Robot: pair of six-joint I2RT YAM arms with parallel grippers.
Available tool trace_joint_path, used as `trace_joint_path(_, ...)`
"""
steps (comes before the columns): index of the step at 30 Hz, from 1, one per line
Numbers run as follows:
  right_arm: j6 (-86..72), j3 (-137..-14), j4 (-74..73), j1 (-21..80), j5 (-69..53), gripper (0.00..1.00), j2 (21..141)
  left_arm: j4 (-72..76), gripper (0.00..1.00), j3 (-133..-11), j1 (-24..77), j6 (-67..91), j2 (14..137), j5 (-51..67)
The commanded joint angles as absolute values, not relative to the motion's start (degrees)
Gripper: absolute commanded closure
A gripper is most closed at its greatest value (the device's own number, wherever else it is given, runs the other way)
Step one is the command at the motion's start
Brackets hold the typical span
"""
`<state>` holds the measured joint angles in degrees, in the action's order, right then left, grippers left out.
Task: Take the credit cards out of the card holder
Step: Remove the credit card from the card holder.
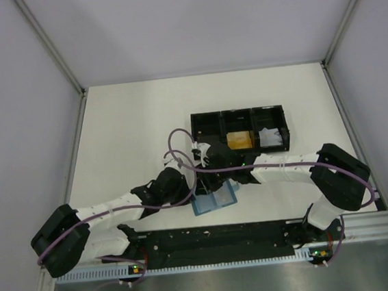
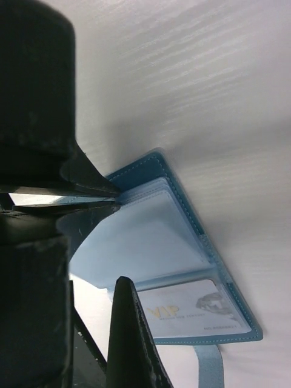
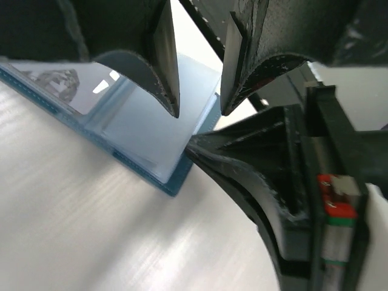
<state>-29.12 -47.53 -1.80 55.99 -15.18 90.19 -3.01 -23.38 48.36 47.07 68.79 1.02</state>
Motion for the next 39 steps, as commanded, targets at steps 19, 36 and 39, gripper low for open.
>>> trace_joint_path(19, -29.0, -39.74, -0.44, 47.91, -16.34, 0.67, 80.08, 4.28, 0.58, -19.51, 48.78, 54.66, 48.23, 2.71)
trace_joint_path(36, -31.73, -30.23, 8.17, 41.92, -18.81, 0.77, 79.01, 21.88, 0.57, -24.87, 52.21, 60.47, 75.84, 8.7)
trace_joint_path(39, -31.73, -29.97, 8.35, 41.75, -18.55, 0.8, 79.63, 21.97, 0.57, -24.7, 52.21, 60.29, 77.78, 8.18)
